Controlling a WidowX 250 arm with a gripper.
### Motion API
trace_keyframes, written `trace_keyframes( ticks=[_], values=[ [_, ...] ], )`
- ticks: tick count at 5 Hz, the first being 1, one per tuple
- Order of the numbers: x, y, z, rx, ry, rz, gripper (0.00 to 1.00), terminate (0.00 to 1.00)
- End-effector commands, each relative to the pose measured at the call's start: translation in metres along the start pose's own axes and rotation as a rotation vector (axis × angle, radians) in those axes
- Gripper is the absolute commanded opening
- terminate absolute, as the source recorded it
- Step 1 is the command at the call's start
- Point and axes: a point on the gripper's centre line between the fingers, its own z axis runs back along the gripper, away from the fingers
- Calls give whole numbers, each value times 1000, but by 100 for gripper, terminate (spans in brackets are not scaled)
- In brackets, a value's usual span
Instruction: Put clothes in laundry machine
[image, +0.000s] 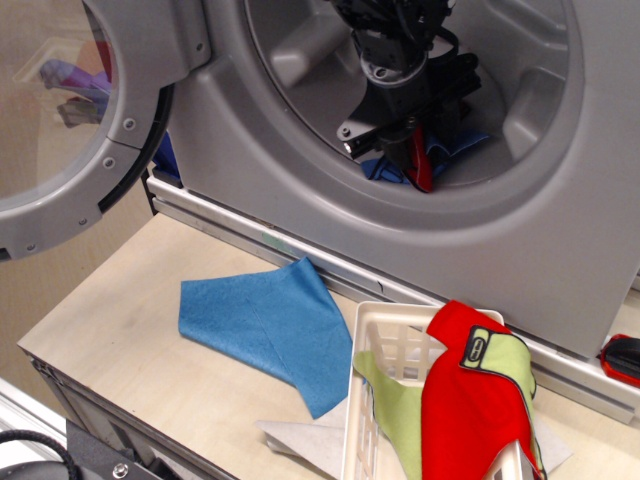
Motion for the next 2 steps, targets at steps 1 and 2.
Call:
trace_keyframes(
  ticks=[1, 2],
  values=[
    [4, -27, 40, -53, -29, -48, 100, 0],
    [-9, -24, 53, -27, 16, -86, 100, 100]
  ],
)
